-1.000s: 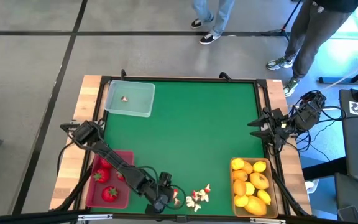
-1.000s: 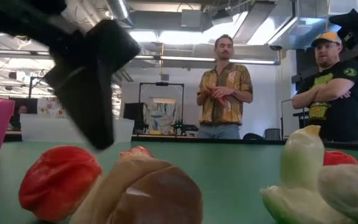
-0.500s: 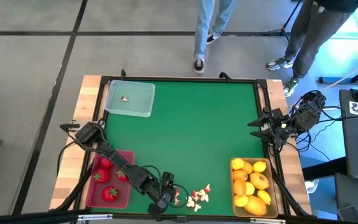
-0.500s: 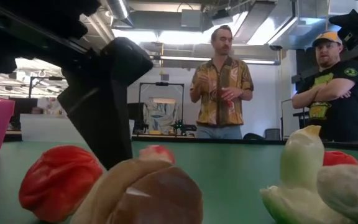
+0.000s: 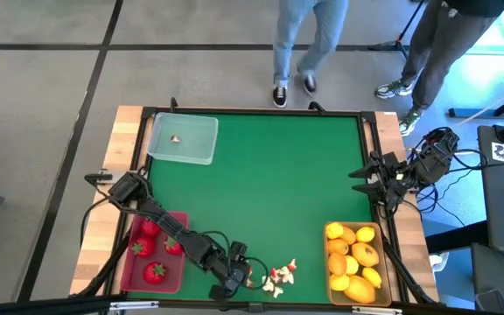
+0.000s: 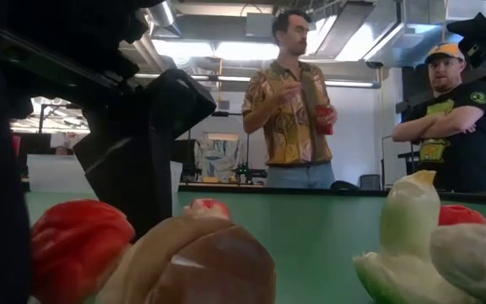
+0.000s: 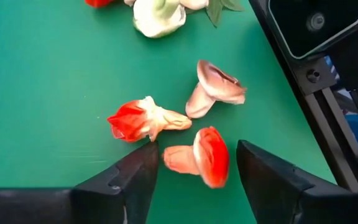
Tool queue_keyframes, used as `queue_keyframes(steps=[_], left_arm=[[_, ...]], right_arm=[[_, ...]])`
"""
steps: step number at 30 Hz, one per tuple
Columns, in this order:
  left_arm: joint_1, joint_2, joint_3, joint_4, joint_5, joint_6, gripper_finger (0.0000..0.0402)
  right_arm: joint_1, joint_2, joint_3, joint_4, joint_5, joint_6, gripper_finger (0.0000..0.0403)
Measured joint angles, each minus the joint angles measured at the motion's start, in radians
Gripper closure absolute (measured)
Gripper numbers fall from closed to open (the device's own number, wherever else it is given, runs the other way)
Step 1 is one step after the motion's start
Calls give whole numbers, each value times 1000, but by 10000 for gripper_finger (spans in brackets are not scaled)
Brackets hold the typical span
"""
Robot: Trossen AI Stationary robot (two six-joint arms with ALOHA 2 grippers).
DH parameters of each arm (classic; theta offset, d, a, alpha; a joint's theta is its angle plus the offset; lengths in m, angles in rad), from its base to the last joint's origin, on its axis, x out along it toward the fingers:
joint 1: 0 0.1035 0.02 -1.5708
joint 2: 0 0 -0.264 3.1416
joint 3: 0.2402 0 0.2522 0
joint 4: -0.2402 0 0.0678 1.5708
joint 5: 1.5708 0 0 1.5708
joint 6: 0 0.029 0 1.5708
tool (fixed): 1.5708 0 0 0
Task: Sort produce into baskets
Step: Put the red mushroom into the white bin
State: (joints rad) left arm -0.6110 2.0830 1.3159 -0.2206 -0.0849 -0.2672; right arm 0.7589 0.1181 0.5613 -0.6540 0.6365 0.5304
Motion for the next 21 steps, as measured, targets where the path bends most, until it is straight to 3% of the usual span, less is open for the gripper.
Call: queue_keyframes(steps=[21], left_arm=[[31, -57, 0, -62, -1, 7, 257]], right_arm=[[0, 0, 0, -3, 0, 15, 182]])
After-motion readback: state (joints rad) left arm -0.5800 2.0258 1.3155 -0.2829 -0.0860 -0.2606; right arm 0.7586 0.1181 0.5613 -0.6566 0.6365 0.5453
